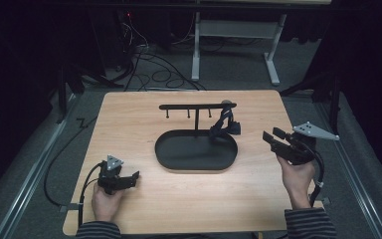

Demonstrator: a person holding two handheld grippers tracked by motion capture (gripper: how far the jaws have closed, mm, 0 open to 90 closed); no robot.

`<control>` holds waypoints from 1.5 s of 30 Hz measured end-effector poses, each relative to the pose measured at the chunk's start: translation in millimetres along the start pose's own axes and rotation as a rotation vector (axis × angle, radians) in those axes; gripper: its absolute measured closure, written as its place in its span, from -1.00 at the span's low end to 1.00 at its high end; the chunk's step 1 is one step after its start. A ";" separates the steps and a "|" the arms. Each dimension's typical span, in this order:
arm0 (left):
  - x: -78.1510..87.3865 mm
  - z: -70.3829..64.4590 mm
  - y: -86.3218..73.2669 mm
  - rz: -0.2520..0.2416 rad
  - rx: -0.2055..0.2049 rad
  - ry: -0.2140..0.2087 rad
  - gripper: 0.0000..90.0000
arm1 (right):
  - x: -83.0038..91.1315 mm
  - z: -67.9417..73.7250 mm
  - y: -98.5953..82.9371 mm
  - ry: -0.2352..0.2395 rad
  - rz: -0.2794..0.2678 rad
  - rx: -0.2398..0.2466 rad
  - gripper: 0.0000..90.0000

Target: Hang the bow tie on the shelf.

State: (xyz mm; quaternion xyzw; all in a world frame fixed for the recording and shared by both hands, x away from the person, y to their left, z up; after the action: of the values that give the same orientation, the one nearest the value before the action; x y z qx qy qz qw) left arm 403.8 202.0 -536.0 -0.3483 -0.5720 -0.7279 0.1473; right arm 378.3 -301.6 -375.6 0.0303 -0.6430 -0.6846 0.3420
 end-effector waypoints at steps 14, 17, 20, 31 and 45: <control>0.0 0.0 0.0 0.000 0.000 0.000 -0.62 | 11.8 0.6 -19.2 0.005 -0.005 -0.020 0.25; 0.0 0.0 0.0 0.000 0.000 -0.001 -0.62 | 13.5 0.2 -23.8 0.006 -0.008 -0.028 0.25; 0.0 0.0 0.0 0.000 0.000 -0.001 -0.62 | 14.7 -0.4 -29.2 0.005 -0.006 -0.031 0.25; 0.0 0.0 0.0 0.000 0.000 0.000 -0.62 | 10.8 -3.9 -52.2 0.007 0.014 -0.057 0.25; 0.0 0.0 0.0 0.000 0.000 0.000 -0.62 | -4.9 -13.2 -81.8 -0.026 0.071 -0.080 0.26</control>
State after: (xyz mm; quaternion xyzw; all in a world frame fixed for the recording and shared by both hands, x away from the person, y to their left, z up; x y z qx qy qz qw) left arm 403.8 202.0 -536.0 -0.3485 -0.5719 -0.7278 0.1474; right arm 353.3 -315.5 -453.4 -0.0153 -0.6202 -0.6976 0.3585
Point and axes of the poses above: each handheld gripper's, and its own axes: x roughly backward along the jaws, y roughly out of its top, z roughly to its left, the point moved 4 cm from there along -x, roughly forward along the jaws, and after that the axes turned 10 degrees about y, right-handed, at the moved point
